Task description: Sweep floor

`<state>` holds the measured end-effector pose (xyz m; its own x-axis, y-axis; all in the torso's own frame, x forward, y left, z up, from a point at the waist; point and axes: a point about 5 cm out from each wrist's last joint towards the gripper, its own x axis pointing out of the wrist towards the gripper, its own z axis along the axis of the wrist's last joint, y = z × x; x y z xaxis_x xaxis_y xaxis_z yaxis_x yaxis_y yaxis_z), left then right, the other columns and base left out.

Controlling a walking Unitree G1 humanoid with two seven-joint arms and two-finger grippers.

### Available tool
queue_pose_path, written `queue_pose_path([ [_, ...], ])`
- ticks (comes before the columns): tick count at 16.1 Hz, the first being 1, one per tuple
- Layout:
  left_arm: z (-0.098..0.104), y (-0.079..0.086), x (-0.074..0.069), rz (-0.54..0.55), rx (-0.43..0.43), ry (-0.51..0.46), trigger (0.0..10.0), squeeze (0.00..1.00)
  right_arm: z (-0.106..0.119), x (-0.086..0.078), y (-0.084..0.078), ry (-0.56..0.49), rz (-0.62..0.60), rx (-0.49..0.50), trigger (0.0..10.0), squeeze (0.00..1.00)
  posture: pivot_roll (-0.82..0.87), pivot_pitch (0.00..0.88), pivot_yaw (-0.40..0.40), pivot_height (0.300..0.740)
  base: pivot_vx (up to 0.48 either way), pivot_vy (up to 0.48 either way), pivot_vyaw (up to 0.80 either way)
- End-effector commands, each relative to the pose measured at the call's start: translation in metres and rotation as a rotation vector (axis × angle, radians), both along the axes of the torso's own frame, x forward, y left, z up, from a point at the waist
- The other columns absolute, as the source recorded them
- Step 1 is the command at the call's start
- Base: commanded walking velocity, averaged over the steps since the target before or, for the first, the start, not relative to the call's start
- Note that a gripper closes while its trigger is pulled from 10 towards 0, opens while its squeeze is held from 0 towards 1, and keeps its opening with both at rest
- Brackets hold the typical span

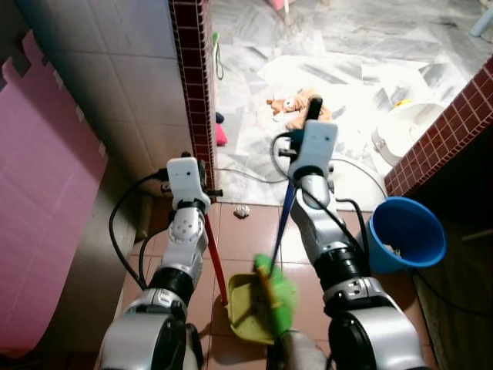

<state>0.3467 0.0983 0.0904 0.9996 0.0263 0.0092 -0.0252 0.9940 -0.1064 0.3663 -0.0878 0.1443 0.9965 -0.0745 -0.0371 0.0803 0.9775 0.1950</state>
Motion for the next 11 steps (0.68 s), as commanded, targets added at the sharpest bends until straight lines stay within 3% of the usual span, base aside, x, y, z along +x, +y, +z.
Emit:
queue_pose_path([
  [1, -0.006, -0.005, -0.001, -0.014, -0.005, 0.037, 10.0, 0.0, 0.006, 0.003, 0.013, 0.03, 0.058, 0.24, 10.0, 0.0, -0.08, 0.142, -0.017, 0.74, 0.0, 0.0, 0.0],
  [2, -0.007, -0.006, -0.001, -0.014, -0.004, 0.04, 10.0, 0.0, 0.019, 0.005, 0.017, 0.005, 0.125, 0.325, 10.0, 0.0, -0.08, 0.136, -0.022, 0.74, 0.0, 0.0, 0.0],
  [4, -0.007, -0.006, 0.0, -0.015, -0.001, 0.046, 10.0, 0.0, 0.035, 0.009, 0.017, -0.035, 0.185, 0.367, 10.0, 0.0, -0.09, 0.129, -0.027, 0.74, 0.0, 0.0, 0.0],
  [7, -0.007, -0.005, 0.002, -0.012, -0.013, 0.056, 10.0, 0.0, 0.066, 0.014, 0.012, -0.159, 0.274, 0.287, 10.0, 0.0, -0.1, 0.115, -0.033, 0.74, 0.0, 0.0, 0.0],
  [10, -0.006, -0.006, 0.003, -0.021, -0.01, 0.06, 10.0, 0.0, 0.112, 0.015, -0.001, -0.379, 0.35, 0.161, 10.0, 0.0, -0.12, 0.097, -0.033, 0.74, 0.0, 0.0, 0.0],
  [11, -0.006, -0.006, 0.004, -0.021, -0.008, 0.06, 10.0, 0.0, 0.116, 0.015, -0.003, -0.399, 0.351, 0.145, 10.0, 0.0, -0.12, 0.094, -0.032, 0.74, 0.0, 0.0, 0.0],
])
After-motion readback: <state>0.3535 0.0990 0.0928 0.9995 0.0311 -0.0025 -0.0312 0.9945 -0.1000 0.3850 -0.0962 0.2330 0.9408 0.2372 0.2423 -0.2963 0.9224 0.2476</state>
